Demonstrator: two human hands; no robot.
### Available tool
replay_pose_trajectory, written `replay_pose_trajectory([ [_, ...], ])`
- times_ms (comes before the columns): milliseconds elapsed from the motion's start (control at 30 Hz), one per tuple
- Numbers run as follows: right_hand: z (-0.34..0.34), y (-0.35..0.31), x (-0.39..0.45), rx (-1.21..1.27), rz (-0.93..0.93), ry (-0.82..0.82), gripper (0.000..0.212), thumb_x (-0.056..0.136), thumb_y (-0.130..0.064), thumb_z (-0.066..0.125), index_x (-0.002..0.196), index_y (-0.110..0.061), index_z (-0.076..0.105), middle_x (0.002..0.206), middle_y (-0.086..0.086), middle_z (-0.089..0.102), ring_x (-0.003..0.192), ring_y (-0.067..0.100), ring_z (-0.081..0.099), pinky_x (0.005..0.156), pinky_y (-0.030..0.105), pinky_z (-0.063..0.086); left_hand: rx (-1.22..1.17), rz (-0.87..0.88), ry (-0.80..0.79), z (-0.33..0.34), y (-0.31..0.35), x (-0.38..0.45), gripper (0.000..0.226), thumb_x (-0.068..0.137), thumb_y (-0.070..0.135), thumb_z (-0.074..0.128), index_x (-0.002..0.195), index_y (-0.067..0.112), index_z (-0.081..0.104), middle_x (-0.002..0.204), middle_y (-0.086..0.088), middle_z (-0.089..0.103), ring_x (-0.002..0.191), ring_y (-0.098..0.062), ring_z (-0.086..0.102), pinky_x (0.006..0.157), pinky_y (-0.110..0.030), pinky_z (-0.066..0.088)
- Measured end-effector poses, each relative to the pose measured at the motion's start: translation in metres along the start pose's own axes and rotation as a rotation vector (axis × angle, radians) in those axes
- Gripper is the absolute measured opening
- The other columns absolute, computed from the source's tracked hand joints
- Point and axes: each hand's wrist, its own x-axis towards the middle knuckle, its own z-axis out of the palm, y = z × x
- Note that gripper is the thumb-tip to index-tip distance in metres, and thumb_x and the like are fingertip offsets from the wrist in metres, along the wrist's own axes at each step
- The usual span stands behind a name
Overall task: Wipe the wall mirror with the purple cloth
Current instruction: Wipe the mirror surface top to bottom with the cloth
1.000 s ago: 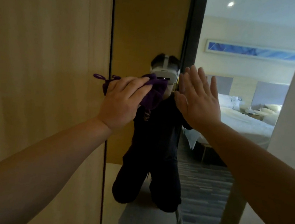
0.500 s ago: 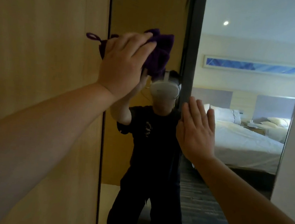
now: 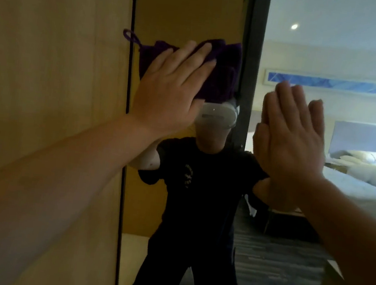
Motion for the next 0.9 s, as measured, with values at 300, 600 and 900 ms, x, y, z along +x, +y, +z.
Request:
replay_pose_trajectory([
  [300,0.002,-0.006,-0.009,0.009,0.047,0.015,0.055,0.105,-0.036,0.025,0.155,-0.011,0.026,0.164,0.010,0.016,0.153,0.026,0.007,0.123,0.046,0.000,-0.170,0.200,-0.270,0.008,0.113,-0.288,0.043,0.091,0.030,0.058,0.134,0.025,0.057,0.156,-0.001,0.038,0.147,-0.026,0.030,0.117,-0.046,0.025],
  [600,-0.019,0.007,-0.034,0.041,0.092,-0.048,0.054,0.106,-0.035,0.032,0.155,-0.012,0.024,0.165,0.010,0.013,0.153,0.024,0.001,0.124,0.045,-0.002,-0.287,0.095,-0.260,-0.013,0.123,-0.282,0.030,0.098,0.024,0.055,0.128,0.027,0.061,0.137,0.005,0.056,0.122,-0.020,0.053,0.094,-0.039,0.044],
  [900,-0.019,0.069,-0.063,-0.066,0.097,-0.138,0.059,0.105,-0.042,0.019,0.156,-0.013,0.018,0.165,0.009,0.005,0.153,0.024,-0.003,0.123,0.052,0.003,-0.166,-0.126,0.067,-0.027,0.065,0.010,0.047,0.087,0.006,0.062,0.133,0.010,0.056,0.136,-0.012,0.055,0.122,-0.034,0.048,0.102,-0.045,0.036],
])
